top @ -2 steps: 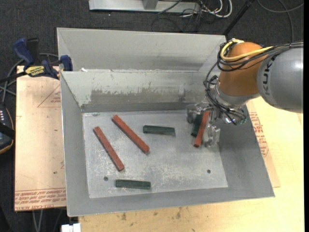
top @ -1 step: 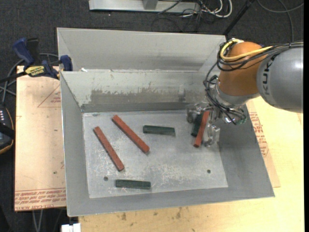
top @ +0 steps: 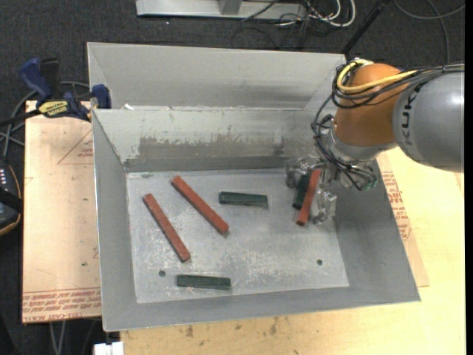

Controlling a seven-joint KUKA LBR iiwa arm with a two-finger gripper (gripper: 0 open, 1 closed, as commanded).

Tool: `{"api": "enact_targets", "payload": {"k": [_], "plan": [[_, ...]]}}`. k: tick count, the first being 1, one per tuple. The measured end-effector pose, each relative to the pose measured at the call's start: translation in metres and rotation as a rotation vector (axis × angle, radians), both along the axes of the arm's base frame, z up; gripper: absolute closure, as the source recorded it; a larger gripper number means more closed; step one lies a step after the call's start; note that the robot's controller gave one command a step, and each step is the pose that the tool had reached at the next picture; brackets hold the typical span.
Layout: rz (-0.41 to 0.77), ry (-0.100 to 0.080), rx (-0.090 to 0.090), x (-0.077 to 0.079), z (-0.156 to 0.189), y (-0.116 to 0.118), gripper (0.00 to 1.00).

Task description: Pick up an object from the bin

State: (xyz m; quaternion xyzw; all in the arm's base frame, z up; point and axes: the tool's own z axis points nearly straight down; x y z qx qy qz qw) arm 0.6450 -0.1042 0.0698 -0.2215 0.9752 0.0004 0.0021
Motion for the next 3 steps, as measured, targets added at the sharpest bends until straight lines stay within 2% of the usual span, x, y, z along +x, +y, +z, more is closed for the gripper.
{"api": "enact_targets", "payload": {"k": [1, 2, 3], "plan": [[-0.001, 0.000, 0.000, 0.001, 0.000, 0.000, 0.00], [-0.002, 0.000, 0.000, 0.001, 0.000, 0.000, 1.00], [-0.002, -0.009, -0.002, 0.004, 0.105, 0.001, 1.00]]}}
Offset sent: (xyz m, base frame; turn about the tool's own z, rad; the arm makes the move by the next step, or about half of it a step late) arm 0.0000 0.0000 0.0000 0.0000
